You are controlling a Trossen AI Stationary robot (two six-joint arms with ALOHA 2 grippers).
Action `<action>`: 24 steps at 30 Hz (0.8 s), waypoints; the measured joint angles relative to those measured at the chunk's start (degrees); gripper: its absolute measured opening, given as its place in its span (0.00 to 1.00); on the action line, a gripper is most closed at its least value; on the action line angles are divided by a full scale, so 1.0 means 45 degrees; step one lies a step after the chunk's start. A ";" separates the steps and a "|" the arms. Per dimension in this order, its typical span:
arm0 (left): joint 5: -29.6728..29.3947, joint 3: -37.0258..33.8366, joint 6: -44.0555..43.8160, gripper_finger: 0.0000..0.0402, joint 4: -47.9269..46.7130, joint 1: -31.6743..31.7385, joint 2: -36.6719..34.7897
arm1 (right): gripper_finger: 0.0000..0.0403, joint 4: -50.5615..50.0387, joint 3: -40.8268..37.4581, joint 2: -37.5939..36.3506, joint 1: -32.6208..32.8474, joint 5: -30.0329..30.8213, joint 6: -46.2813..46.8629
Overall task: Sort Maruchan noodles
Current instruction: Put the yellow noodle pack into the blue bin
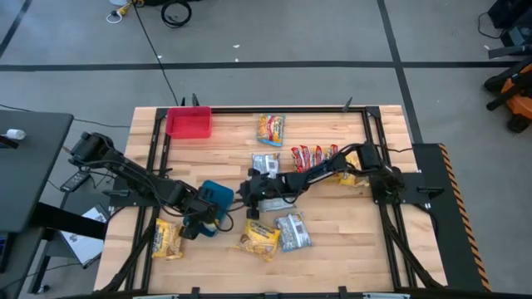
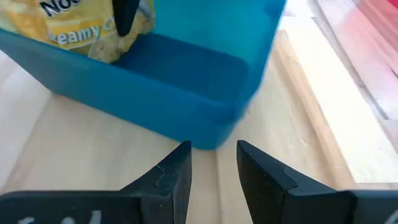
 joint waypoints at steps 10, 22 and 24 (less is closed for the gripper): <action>0.1091 0.0972 -0.1998 0.67 -0.1346 0.0002 0.0000 | 0.33 0.0176 0.0000 -0.0005 -0.0082 -0.0005 0.0049; 0.2260 0.3725 -0.3209 0.64 -0.4277 -0.0002 0.0005 | 0.33 -0.0716 -0.0014 -0.0340 0.0125 -0.0010 -0.0665; 0.2034 0.4402 -0.3353 0.64 -0.4857 -0.0017 0.0005 | 0.32 -0.1519 -0.0010 -0.0857 0.0305 0.0045 -0.1193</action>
